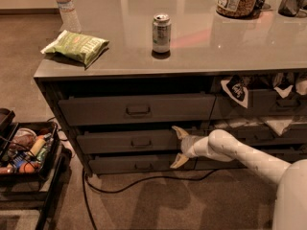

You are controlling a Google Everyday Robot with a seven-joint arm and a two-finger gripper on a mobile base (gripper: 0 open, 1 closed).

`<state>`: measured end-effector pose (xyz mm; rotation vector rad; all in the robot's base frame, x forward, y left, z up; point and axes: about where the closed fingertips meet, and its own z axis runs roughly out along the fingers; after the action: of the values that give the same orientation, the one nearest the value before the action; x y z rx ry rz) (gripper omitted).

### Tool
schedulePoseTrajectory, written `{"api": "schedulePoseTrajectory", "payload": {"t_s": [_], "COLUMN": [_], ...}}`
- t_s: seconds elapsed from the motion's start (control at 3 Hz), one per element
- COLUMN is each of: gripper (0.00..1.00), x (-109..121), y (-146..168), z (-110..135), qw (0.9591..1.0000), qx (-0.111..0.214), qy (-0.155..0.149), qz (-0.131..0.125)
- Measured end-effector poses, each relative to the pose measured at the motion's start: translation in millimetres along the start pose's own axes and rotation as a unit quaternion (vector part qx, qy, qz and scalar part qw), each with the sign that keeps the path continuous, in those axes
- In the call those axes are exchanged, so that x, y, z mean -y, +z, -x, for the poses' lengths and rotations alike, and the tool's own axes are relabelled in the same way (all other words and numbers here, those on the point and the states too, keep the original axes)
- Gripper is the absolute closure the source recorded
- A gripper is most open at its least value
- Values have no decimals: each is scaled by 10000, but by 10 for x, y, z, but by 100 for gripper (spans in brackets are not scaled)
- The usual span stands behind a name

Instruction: Open middle drawer

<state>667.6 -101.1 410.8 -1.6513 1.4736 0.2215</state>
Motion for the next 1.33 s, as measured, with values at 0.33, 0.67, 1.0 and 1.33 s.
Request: {"api": "schedulePoseTrajectory", "payload": {"t_s": [0.33, 0.67, 1.0, 1.33], "gripper": [0, 0, 0, 0], "x": [-17, 135, 323, 391], "y": [115, 204, 274, 401], "z": [25, 96, 183, 171], "qw": [9999, 9997, 9992, 9996], "qx": [92, 123, 176, 95], "qy": [-45, -150, -250, -208], "qz": [37, -120, -252, -145]}}
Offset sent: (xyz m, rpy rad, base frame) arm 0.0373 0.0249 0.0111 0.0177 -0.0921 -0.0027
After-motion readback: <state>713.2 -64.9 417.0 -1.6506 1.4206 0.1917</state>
